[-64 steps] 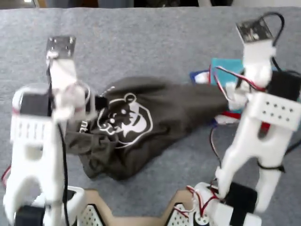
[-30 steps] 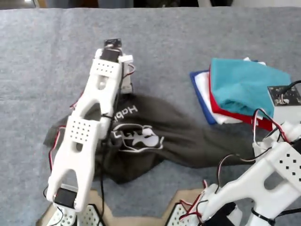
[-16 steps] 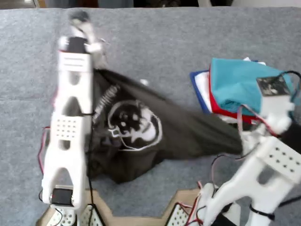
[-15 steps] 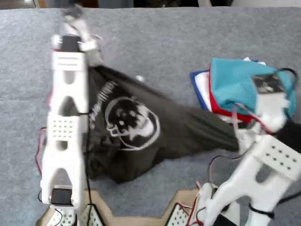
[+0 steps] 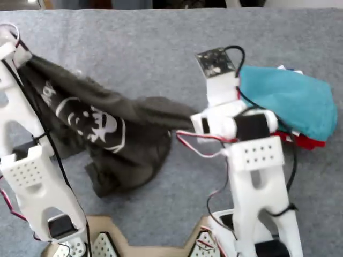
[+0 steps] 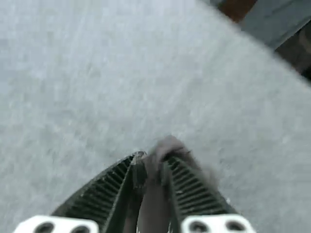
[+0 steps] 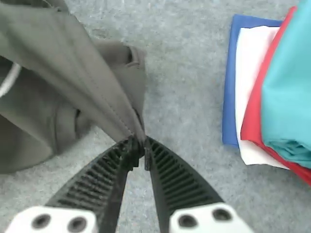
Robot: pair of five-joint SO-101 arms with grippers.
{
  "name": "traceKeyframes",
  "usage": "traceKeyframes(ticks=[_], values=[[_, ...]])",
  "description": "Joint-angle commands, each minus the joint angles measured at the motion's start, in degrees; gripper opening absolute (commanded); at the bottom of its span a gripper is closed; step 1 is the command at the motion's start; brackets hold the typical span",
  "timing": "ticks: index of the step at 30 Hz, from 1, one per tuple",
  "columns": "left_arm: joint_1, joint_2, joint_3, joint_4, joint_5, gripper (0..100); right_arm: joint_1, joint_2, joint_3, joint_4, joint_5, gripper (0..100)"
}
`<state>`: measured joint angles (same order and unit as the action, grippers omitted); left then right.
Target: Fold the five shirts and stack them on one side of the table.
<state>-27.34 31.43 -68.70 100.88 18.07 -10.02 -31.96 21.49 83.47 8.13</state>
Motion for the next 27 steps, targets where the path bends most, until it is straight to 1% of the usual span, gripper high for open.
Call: traceKeyframes(ticks=[1,5,8,10,12,15,16,17,19,21,23,25,27], values=[[-2.42,-6.86,15.25,-0.09,-0.35,31,0.88,3.56,-5.05,-0.35,0.09,1.3],[-6.37,-11.6,21.93,-0.18,-0.09,30,3.43,7.6,-9.63,-0.26,2.29,1.3],[-9.71,-14.51,24.13,-0.18,4.31,30,5.45,11.38,-12.53,-0.44,3.43,1.3],[-10.68,-15.91,25.19,-0.18,5.98,30,6.59,14.02,-14.55,-0.44,3.34,1.3],[-8.84,-16.26,28.18,-0.18,5.89,26,7.56,16.84,-16.22,-0.18,3.34,1.3],[-2.15,-16.0,34.86,-0.53,5.19,15,8.79,20.35,-17.54,-0.09,3.34,1.3],[0.22,-15.65,37.49,-1.85,4.13,12,9.32,21.05,-17.63,-0.09,3.43,1.3],[2.51,-14.95,40.84,-4.04,2.9,11,9.93,21.76,-17.8,0.0,3.43,1.3],[5.58,-13.1,47.87,-9.05,2.46,14,11.34,22.11,-17.89,0.62,3.43,1.3],[6.29,-10.81,54.9,-15.38,3.96,18,13.01,21.76,-19.12,2.64,3.52,1.3],[6.2,-8.79,60.79,-20.57,3.69,18,15.56,21.14,-20.88,4.75,4.4,1.3],[6.29,-8.26,63.52,-21.71,2.37,14,18.2,20.62,-22.64,6.59,6.59,1.3],[6.81,-8.09,64.92,-21.63,0.18,6,20.75,20.7,-23.87,7.03,8.09,1.3]])
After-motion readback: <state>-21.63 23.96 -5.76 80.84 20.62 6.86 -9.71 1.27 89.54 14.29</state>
